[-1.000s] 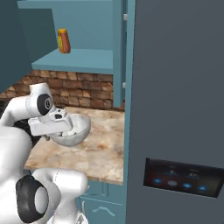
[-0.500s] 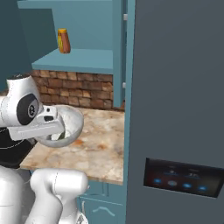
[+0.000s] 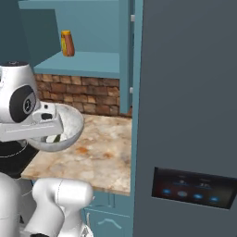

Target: Pick the lemon wedge from the cabinet and place it in the bowl. Then pick the bowl and place it in the sink. Then turn on the sink facuet.

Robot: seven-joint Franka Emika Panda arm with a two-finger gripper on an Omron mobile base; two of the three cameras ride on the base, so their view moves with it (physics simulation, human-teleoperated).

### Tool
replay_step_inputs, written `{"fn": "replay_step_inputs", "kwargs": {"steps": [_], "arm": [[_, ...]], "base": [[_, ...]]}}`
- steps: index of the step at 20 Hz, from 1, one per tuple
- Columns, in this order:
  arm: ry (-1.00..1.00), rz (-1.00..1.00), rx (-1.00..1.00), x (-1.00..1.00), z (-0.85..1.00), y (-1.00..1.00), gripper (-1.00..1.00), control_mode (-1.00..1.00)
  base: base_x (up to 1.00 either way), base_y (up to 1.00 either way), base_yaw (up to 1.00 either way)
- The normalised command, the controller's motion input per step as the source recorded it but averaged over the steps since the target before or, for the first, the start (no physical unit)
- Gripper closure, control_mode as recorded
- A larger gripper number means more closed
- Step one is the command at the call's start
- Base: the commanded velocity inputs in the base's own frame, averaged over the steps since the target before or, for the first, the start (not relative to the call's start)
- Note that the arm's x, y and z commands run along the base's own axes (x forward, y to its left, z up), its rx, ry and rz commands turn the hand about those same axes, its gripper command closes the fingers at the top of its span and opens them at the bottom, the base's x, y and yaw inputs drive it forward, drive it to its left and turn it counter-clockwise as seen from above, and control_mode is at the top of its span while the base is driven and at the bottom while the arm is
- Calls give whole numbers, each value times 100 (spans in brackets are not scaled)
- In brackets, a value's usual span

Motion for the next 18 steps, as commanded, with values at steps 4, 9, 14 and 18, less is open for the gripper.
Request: {"fn": "replay_step_inputs", "kwargs": {"steps": [4,9,14,18], "arm": [[14,0,0,-3,-1,0,100,-100],[8,0,0,0,-1,0,100,-100],[1,0,0,0,0,1,100,100],[0,0,0,0,0,0,100,100]], "base": [[0,0,0],[0,0,0],[-46,19,1],[-96,36,9]]}}
